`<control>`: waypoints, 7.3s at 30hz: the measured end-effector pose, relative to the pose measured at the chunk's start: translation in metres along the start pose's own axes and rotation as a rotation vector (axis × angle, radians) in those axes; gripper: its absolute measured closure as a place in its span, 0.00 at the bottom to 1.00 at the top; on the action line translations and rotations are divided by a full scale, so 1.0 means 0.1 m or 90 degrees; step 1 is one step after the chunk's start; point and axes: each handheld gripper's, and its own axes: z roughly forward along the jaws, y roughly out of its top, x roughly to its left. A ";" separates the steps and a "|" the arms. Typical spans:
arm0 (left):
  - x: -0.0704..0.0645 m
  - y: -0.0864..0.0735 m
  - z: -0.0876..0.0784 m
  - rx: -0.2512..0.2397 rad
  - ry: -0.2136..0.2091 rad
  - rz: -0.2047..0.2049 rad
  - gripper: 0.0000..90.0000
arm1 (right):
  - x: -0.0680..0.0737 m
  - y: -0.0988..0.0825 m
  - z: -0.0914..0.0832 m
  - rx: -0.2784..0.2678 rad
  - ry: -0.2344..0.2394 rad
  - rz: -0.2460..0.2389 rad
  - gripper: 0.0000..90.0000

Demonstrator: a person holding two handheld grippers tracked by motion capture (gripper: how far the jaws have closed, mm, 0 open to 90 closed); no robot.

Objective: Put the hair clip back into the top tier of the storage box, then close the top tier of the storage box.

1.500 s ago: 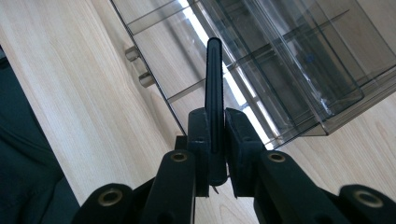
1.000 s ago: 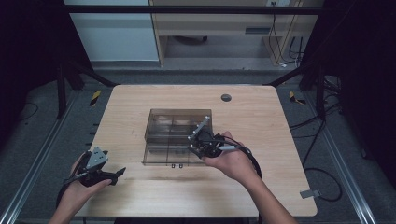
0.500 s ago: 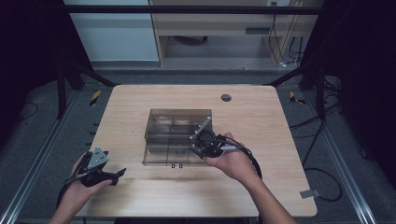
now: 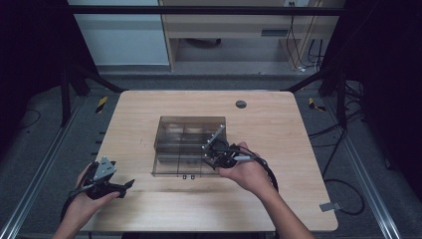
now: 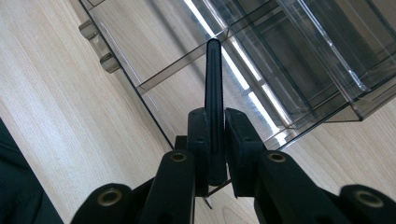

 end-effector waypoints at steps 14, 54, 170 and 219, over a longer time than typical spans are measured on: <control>0.01 0.00 0.00 -0.003 0.005 -0.008 0.05 | 0.02 -0.09 -0.20 -0.076 -0.012 0.009 1.00; 0.06 0.09 -0.10 -0.061 0.048 -0.040 0.07 | 0.62 -0.72 0.30 -0.253 0.050 0.053 1.00; -0.38 1.53 0.57 -0.081 -0.004 -0.038 0.99 | 0.76 -0.60 0.35 -0.312 -0.035 0.046 1.00; -0.39 1.48 0.64 -0.071 -0.008 -0.051 0.99 | 0.69 -0.45 0.41 -0.308 -0.035 0.042 1.00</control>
